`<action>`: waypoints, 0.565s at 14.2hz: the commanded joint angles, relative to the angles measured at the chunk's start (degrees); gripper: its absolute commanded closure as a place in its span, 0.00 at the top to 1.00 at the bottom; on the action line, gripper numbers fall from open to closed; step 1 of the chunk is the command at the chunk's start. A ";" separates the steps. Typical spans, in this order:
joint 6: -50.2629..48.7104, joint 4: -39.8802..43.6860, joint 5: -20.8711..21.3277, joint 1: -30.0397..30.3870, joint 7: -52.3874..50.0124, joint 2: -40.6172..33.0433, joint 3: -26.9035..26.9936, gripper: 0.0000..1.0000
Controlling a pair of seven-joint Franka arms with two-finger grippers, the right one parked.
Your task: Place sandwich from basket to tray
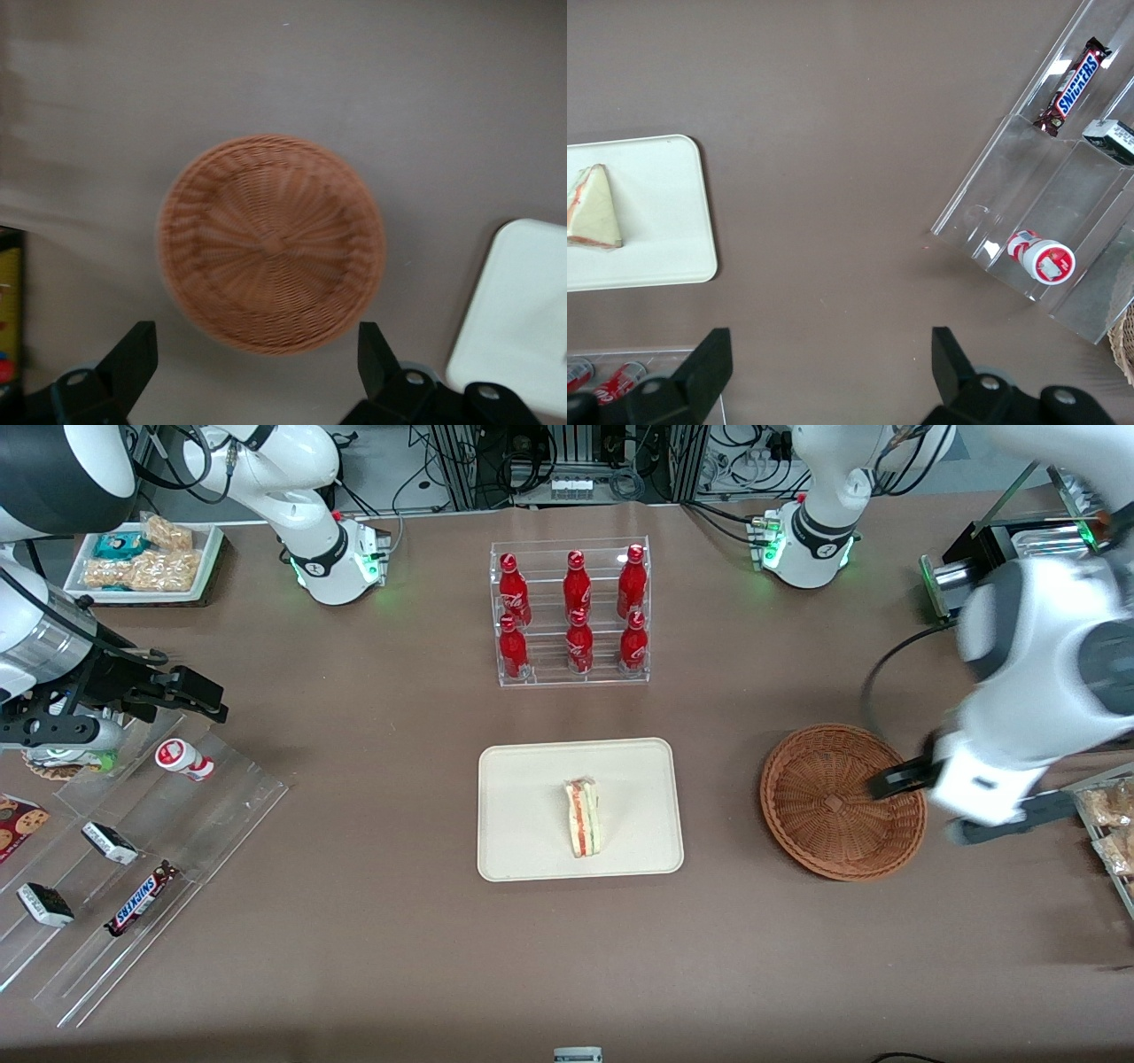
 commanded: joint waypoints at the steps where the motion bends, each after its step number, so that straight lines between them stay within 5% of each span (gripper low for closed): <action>1: -3.43 -2.30 -0.56 3.63 8.84 -5.22 -0.91 1.00; 8: -6.96 -1.43 -0.47 4.08 20.47 -12.52 -0.56 1.00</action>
